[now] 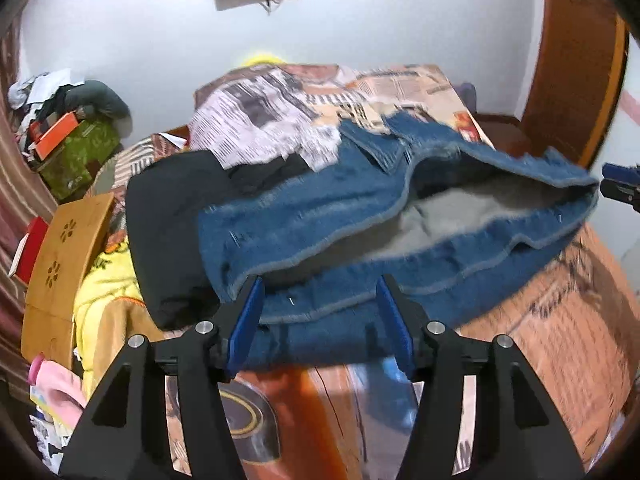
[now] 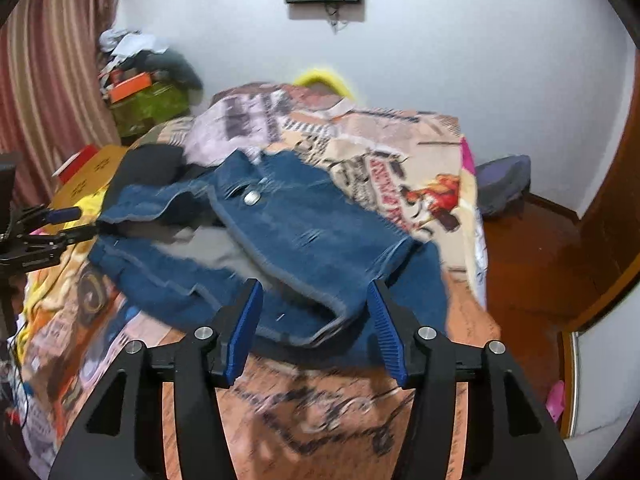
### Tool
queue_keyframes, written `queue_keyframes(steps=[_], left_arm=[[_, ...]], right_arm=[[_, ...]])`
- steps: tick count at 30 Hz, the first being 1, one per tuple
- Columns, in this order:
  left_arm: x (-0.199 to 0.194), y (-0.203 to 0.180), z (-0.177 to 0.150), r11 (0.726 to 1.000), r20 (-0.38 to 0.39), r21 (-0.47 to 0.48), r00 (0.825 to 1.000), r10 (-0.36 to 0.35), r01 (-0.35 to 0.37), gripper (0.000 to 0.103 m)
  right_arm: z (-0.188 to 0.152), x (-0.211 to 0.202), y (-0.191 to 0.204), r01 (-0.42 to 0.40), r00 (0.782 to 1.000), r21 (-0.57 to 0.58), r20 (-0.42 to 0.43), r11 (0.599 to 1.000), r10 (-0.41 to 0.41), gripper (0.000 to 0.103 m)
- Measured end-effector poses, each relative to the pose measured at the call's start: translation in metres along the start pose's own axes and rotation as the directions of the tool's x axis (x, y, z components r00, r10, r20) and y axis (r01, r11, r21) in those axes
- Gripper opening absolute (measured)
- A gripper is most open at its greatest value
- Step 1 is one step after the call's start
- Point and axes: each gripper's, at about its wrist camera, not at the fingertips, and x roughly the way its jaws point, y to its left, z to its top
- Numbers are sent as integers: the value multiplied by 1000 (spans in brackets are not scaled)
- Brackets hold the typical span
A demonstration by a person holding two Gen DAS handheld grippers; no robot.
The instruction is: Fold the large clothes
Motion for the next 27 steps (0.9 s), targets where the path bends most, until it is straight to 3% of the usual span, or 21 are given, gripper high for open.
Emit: queue_keyframes(steps=[4, 8, 12, 19, 25, 27], left_arm=[[25, -9, -22, 1000, -75, 18, 997, 15, -14, 57], [55, -4, -35, 997, -134, -38, 989, 56, -62, 57], [66, -2, -32, 996, -129, -67, 991, 46, -55, 57], [83, 0, 1, 998, -105, -11, 993, 53, -55, 59], [108, 27, 47, 981, -71, 11, 979, 192, -192, 59], [106, 39, 63, 976, -41, -22, 976, 214, -215, 59]], right_arm=[[-16, 17, 20, -27, 998, -48, -63, 998, 24, 51], [-27, 37, 37, 6, 996, -138, -91, 990, -19, 51], [-23, 51, 44, 50, 995, -216, -71, 975, -66, 51], [2, 91, 42, 128, 983, -306, -87, 944, -161, 53], [47, 118, 2, 206, 970, -212, -87, 955, -229, 52], [66, 119, -18, 181, 976, -114, -99, 977, -192, 51]])
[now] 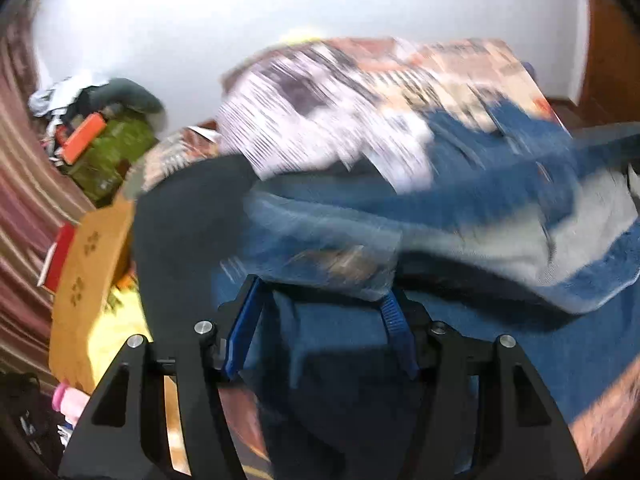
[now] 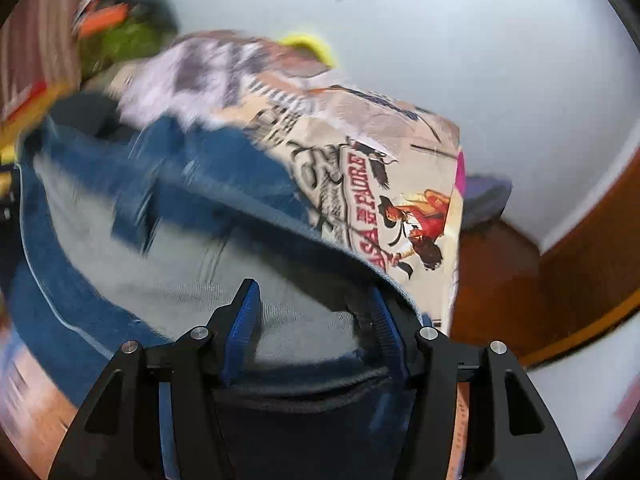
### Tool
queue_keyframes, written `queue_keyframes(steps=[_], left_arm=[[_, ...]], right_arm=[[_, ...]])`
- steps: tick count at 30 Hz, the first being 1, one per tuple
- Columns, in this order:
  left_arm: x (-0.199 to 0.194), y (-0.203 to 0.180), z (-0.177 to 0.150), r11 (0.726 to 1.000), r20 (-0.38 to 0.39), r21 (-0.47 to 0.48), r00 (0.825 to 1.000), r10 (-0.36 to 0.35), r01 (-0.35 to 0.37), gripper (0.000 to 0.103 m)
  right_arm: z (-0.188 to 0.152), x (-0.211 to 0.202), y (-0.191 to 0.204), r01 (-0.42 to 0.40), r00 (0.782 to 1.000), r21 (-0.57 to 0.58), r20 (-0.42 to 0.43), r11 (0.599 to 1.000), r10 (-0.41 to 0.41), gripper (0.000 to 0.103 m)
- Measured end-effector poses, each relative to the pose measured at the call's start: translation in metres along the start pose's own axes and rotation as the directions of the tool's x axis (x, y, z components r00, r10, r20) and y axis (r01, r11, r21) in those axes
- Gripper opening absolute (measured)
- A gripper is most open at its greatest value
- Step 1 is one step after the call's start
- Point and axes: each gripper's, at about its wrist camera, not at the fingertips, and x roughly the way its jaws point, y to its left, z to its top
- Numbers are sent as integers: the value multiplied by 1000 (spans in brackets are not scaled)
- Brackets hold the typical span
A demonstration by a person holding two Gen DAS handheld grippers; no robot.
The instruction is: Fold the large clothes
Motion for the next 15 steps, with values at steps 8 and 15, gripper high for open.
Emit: queue_keyframes(steps=[8, 15], left_arm=[[-22, 35, 35, 994, 106, -95, 993, 55, -45, 59], [-48, 17, 5, 999, 114, -41, 993, -13, 18, 59]], right_arm=[[14, -48, -25, -24, 989, 132, 149, 991, 4, 53], [-15, -66, 4, -51, 991, 35, 124, 998, 47, 53]])
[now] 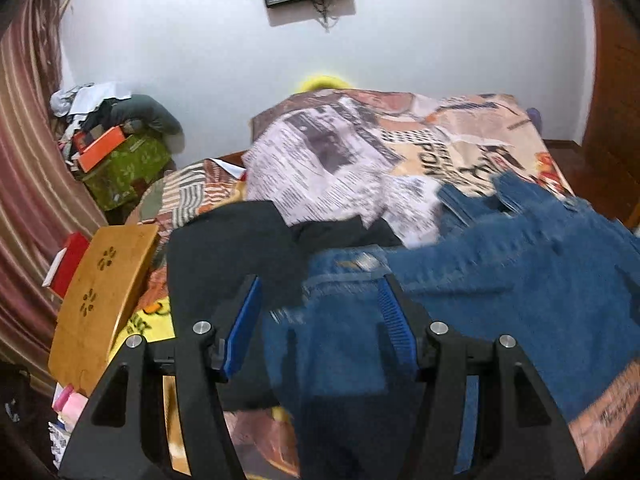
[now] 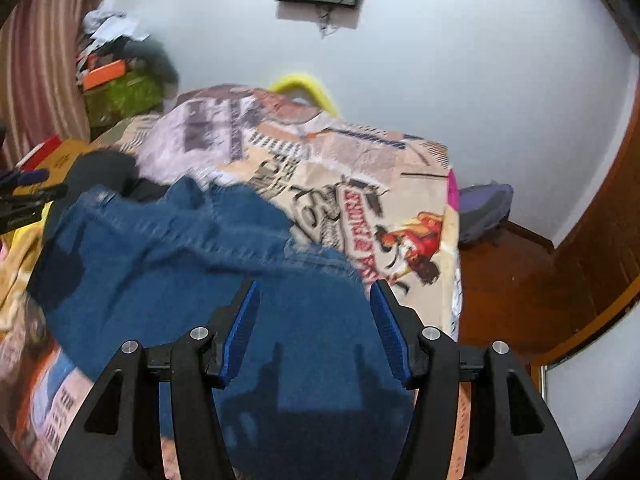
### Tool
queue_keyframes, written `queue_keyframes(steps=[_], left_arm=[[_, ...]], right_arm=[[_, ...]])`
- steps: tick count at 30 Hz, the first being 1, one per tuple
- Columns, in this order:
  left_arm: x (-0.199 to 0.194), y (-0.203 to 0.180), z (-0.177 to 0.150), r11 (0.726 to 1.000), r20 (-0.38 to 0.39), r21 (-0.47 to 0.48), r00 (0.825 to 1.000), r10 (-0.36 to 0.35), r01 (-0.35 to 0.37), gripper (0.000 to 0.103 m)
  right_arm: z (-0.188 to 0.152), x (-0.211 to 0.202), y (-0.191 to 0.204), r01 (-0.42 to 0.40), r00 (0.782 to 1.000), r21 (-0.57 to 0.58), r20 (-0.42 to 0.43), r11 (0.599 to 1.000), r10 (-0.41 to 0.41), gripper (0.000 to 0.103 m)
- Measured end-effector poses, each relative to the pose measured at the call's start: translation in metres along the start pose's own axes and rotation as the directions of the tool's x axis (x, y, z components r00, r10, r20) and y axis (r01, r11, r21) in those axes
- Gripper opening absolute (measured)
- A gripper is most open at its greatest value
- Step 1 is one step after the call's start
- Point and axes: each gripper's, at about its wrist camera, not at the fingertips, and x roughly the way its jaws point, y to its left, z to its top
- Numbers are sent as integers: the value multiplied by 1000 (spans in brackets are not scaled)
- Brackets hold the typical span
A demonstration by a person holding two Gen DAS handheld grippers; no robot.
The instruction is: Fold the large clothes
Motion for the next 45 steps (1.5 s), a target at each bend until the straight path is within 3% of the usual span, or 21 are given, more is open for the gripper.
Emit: queue_keyframes(steps=[8, 15, 20, 24, 30, 32, 33, 36, 40, 45], left_arm=[[-35, -7, -43, 992, -20, -54, 993, -117, 116, 59], [-53, 10, -80, 971, -33, -199, 989, -144, 135, 59], [-42, 23, -105, 938, -64, -326, 987, -146, 118, 60], [-22, 28, -123, 874, -106, -451, 961, -255, 182, 60], [8, 30, -141, 745, -109, -614, 906, -408, 261, 61], [17, 31, -144, 684, -85, -667, 883, -462, 293, 62], [24, 31, -145, 647, -77, -696, 863, -499, 312, 63], [40, 26, -148, 572, -62, -753, 829, -556, 327, 66], [53, 15, -143, 577, -73, -756, 836, -543, 309, 71], [75, 11, -138, 543, -61, -789, 842, -536, 287, 75]], right_arm=[[-18, -17, 14, -83, 997, 46, 8, 995, 83, 53], [-27, -23, 32, -97, 995, 55, 10, 994, 96, 55], [-39, -14, 44, -111, 994, 85, -2, 990, 112, 64], [-49, 2, 48, -108, 991, 120, -62, 987, 116, 64], [-64, 26, 47, -73, 985, 115, -144, 991, 89, 64], [-66, 24, 48, -69, 988, 99, -134, 993, 82, 64], [-67, 23, 50, -63, 988, 88, -132, 994, 75, 64], [-68, 23, 55, -44, 990, 61, -134, 997, 52, 67], [-69, 23, 60, -29, 991, 43, -131, 999, 34, 70], [-68, 23, 61, -32, 989, 42, -141, 999, 38, 71]])
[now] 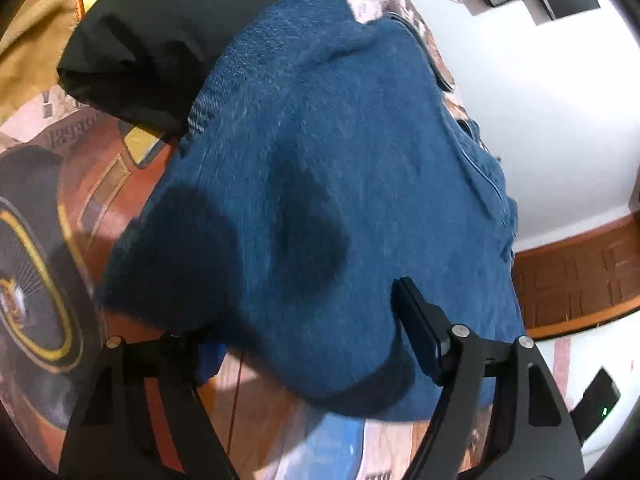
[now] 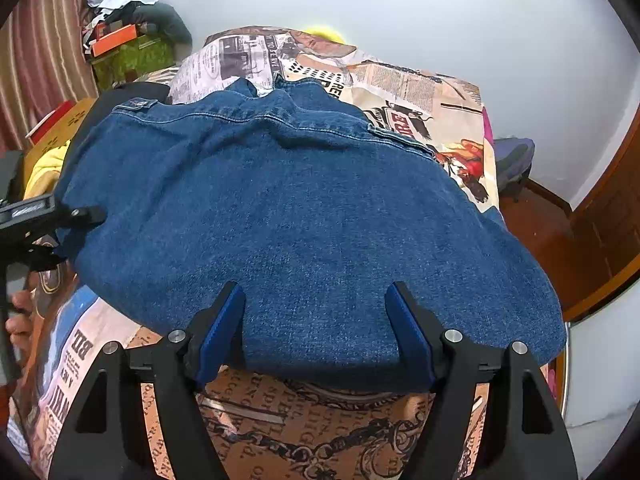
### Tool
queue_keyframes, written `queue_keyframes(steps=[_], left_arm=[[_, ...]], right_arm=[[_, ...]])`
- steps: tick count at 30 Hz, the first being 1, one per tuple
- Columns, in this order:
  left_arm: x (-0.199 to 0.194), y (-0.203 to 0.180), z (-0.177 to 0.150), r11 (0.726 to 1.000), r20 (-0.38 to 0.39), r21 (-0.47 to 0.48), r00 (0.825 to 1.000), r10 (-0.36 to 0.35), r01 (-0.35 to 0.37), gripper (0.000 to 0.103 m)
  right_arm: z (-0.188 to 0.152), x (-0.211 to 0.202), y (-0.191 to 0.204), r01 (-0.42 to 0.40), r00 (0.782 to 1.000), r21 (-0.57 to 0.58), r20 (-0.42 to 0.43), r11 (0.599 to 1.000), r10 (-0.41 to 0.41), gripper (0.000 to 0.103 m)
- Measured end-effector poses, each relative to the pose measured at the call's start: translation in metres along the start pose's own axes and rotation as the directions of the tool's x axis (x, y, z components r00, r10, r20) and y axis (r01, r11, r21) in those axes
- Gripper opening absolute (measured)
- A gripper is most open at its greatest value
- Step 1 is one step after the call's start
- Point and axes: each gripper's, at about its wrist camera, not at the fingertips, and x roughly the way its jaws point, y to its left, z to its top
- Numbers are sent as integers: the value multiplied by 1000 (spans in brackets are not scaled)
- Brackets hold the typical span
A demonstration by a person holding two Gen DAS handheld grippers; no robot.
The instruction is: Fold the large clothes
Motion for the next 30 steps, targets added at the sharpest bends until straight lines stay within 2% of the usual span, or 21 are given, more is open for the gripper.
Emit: queue_keyframes(steps=[5, 7, 8, 11, 14, 15, 19, 24, 30], left_arm=[[7, -4, 4, 998, 64, -55, 998, 13, -9, 74], [4, -13, 1, 999, 100, -38, 994, 42, -39, 66], [4, -19, 1, 998, 116, -23, 992, 57, -55, 58], [-9, -43, -3, 990, 178, 73, 978, 109, -124, 41], [-26, -63, -7, 976, 241, 138, 962, 131, -167, 23], [-35, -72, -8, 973, 263, 162, 957, 120, -167, 20], [-68, -103, -11, 960, 334, 243, 941, 50, -138, 17], [-123, -143, -21, 919, 438, 364, 898, -27, -150, 11], [-177, -141, -26, 896, 517, 404, 854, -60, -182, 11]], right_arm=[[3, -2, 0, -20, 1000, 14, -16, 1000, 20, 71], [4, -3, 0, -30, 999, 27, -23, 999, 31, 71], [5, -4, 0, -40, 999, 36, -25, 999, 41, 71], [6, -10, 1, -54, 998, 45, -24, 998, 55, 70], [8, -18, 5, -44, 999, 32, -12, 999, 44, 70], [10, -19, 6, -43, 999, 30, -8, 999, 43, 70], [17, -30, 11, -58, 998, 27, 16, 998, 57, 71], [33, -39, 27, -90, 995, 2, 52, 996, 90, 71], [43, -36, 60, -205, 978, -41, 40, 978, 207, 71]])
